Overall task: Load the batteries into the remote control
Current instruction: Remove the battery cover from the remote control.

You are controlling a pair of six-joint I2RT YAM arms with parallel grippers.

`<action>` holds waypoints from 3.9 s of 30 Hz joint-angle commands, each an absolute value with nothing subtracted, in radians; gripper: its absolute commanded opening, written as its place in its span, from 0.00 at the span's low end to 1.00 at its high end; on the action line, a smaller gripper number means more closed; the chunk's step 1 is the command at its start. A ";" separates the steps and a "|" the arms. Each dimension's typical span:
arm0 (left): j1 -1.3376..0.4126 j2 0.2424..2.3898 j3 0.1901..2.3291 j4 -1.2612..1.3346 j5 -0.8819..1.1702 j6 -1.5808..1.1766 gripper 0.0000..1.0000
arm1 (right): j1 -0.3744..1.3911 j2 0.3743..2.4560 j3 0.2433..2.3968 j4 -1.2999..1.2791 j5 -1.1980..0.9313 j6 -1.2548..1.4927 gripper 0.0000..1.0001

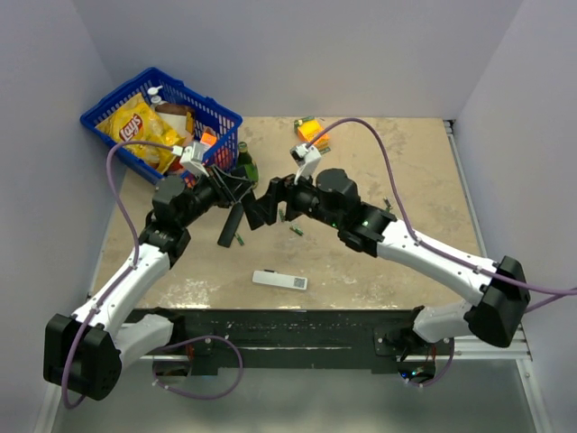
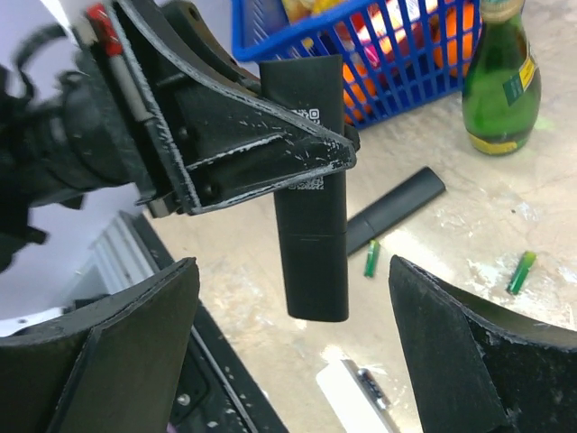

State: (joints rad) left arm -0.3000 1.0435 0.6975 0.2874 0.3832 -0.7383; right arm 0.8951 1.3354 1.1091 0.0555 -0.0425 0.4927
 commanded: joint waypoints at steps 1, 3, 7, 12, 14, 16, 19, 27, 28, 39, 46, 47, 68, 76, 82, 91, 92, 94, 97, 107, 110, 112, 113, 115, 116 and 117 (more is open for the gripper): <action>-0.293 1.038 0.747 0.264 0.351 -0.709 0.00 | 0.925 1.423 1.216 -0.120 0.038 0.399 0.88; -0.293 1.037 0.750 0.256 0.348 -0.707 0.00 | 0.933 1.463 1.238 -0.135 0.051 0.387 0.88; -0.293 1.043 0.755 0.247 0.345 -0.706 0.00 | 0.956 1.517 1.281 -0.138 0.064 0.373 0.84; -0.293 1.045 0.759 0.236 0.342 -0.703 0.00 | 0.969 1.540 1.295 -0.121 0.077 0.367 0.78; -0.293 1.046 0.759 0.238 0.344 -0.704 0.00 | 0.973 1.548 1.302 -0.121 0.084 0.364 0.76; -0.293 1.049 0.759 0.238 0.345 -0.704 0.00 | 0.973 1.555 1.307 -0.120 0.091 0.364 0.74; -0.293 1.049 0.758 0.238 0.345 -0.706 0.00 | 0.980 1.563 1.316 -0.118 0.103 0.361 0.73; -0.293 1.054 0.758 0.238 0.348 -0.706 0.00 | 0.983 1.586 1.341 -0.110 0.121 0.357 0.70; -0.293 1.052 0.758 0.238 0.348 -0.706 0.00 | 0.983 1.589 1.342 -0.109 0.121 0.359 0.69; -0.295 1.057 0.759 0.239 0.354 -0.706 0.00 | 0.983 1.603 1.353 -0.098 0.110 0.362 0.59; -0.295 1.069 0.759 0.241 0.365 -0.709 0.00 | 0.985 1.608 1.367 -0.103 0.106 0.359 0.56; -0.296 1.069 0.759 0.241 0.365 -0.709 0.00 | 0.985 1.612 1.370 -0.106 0.106 0.357 0.56; -0.295 1.049 0.765 0.210 0.304 -0.695 0.00 | 1.015 1.646 1.351 -0.190 0.080 0.351 0.33; -0.275 0.986 0.736 0.192 0.198 -0.704 0.00 | 1.068 1.664 1.298 -0.222 0.087 0.354 0.30; -0.235 0.970 0.738 0.175 0.164 -0.707 0.00 | 1.074 1.655 1.247 -0.233 0.081 0.356 0.30; -0.187 0.948 0.706 0.221 0.170 -0.733 0.00 | 1.077 1.651 1.220 -0.229 0.023 0.350 0.27; -0.184 0.946 0.707 0.219 0.170 -0.732 0.00 | 1.080 1.651 1.218 -0.230 0.021 0.350 0.27; -0.170 0.945 0.709 0.219 0.169 -0.730 0.00 | 1.083 1.654 1.213 -0.235 0.017 0.347 0.27; -0.163 0.943 0.707 0.222 0.178 -0.732 0.00 | 1.089 1.658 1.212 -0.244 0.015 0.345 0.27; -0.144 0.942 0.712 0.219 0.176 -0.730 0.00 | 1.106 1.654 1.210 -0.258 0.005 0.336 0.27; -0.137 0.940 0.716 0.212 0.169 -0.729 0.00 | 1.112 1.652 1.212 -0.265 0.003 0.334 0.26; -0.132 0.940 0.718 0.207 0.169 -0.726 0.00 | 1.115 1.654 1.210 -0.268 0.003 0.334 0.26; -0.129 0.940 0.719 0.206 0.167 -0.726 0.00 | 1.115 1.654 1.209 -0.268 0.003 0.336 0.26; -0.126 0.940 0.719 0.204 0.167 -0.726 0.00 | 1.118 1.654 1.206 -0.267 0.003 0.337 0.26; -0.123 0.942 0.719 0.204 0.167 -0.726 0.00 | 1.120 1.654 1.206 -0.268 0.002 0.336 0.26; -0.123 0.940 0.719 0.204 0.169 -0.727 0.00 | 1.121 1.652 1.206 -0.268 0.002 0.336 0.26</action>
State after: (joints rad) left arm -0.1959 0.9623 0.6746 0.0177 0.3580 -0.7498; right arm 1.0584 1.6447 1.2564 -0.0093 0.0967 0.3725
